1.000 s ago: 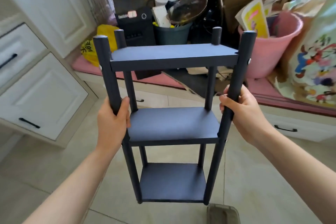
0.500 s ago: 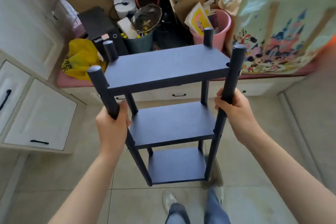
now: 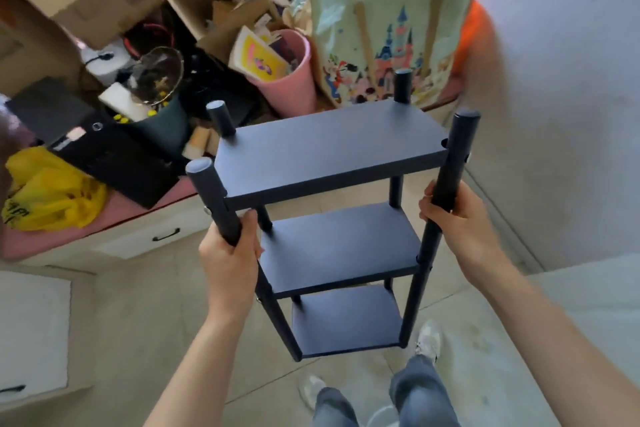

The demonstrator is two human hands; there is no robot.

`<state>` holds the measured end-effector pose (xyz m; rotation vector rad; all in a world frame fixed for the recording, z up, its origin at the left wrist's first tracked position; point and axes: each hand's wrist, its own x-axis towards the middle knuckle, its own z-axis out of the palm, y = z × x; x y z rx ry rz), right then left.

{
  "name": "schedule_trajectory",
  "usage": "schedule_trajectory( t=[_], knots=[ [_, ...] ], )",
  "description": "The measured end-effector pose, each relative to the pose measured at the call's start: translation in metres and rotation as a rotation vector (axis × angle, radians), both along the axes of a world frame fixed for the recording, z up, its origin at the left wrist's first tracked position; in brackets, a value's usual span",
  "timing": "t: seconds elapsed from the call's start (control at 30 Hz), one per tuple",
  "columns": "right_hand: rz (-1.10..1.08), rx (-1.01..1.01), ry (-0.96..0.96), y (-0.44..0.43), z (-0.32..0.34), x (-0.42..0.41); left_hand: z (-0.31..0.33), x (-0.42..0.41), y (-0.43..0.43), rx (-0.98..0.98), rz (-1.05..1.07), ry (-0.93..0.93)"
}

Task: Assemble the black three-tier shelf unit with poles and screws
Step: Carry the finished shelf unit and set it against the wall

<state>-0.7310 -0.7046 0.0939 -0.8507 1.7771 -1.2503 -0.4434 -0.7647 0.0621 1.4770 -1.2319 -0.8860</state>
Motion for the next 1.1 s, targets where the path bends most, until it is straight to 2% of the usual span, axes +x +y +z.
schedule_trajectory(
  t=[0.17,0.43,0.57,0.9,1.1],
  knots=[
    [-0.104,0.008,-0.004,0.01,-0.01,-0.094,-0.003,-0.099,-0.01,0.036,-0.071,0.002],
    [-0.08,0.004,-0.021,0.012,-0.018,-0.27,0.001,-0.275,-0.02,0.038,-0.113,-0.005],
    [-0.113,0.0,-0.02,0.01,-0.022,-0.333,-0.004,-0.338,-0.031,0.048,-0.153,-0.004],
    [-0.265,0.01,-0.052,-0.031,-0.029,-0.422,-0.019,-0.442,-0.095,0.057,-0.295,-0.07],
    [-0.301,0.121,-0.029,-0.079,-0.047,-0.453,-0.042,-0.48,-0.155,0.15,-0.341,-0.097]
  ],
)
